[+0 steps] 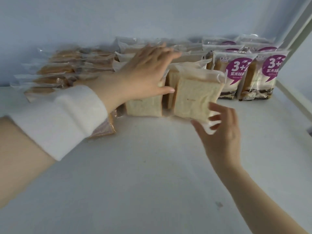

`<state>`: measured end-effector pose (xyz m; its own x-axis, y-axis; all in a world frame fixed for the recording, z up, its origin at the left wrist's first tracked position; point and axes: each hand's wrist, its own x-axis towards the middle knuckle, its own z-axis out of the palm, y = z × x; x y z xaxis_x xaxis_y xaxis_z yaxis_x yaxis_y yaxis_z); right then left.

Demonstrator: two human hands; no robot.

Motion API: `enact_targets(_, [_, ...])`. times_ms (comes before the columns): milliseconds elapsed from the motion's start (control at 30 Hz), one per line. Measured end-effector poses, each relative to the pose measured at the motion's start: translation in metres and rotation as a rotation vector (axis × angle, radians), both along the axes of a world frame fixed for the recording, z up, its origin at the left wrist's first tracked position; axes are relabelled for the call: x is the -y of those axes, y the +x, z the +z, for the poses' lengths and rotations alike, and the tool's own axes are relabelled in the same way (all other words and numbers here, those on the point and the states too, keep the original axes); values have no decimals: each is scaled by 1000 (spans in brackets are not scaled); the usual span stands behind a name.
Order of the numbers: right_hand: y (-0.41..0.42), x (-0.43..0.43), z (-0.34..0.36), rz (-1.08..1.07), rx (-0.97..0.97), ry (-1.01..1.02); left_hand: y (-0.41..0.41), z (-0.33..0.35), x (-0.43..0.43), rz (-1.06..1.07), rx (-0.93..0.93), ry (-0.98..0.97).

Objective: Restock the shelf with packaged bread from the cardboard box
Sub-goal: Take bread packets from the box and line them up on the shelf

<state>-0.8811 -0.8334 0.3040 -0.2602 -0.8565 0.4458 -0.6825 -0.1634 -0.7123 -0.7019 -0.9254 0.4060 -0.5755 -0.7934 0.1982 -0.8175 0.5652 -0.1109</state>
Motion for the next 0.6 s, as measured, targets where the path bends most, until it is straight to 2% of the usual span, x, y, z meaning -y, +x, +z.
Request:
enact_targets(100, [-30,15,-3,-64,93,168,-43,-3,7,-25,-2,18])
enact_targets(200, [-33,38,-10,57,158,265,-58,-15,18,25,27,30])
enact_targets(433, [-26,73,-22,174,141,83,-49,-22,18,125,-71,-14])
enact_targets(600, [-24,72,-28,270,194,179,-49,-21,19,99,18,42])
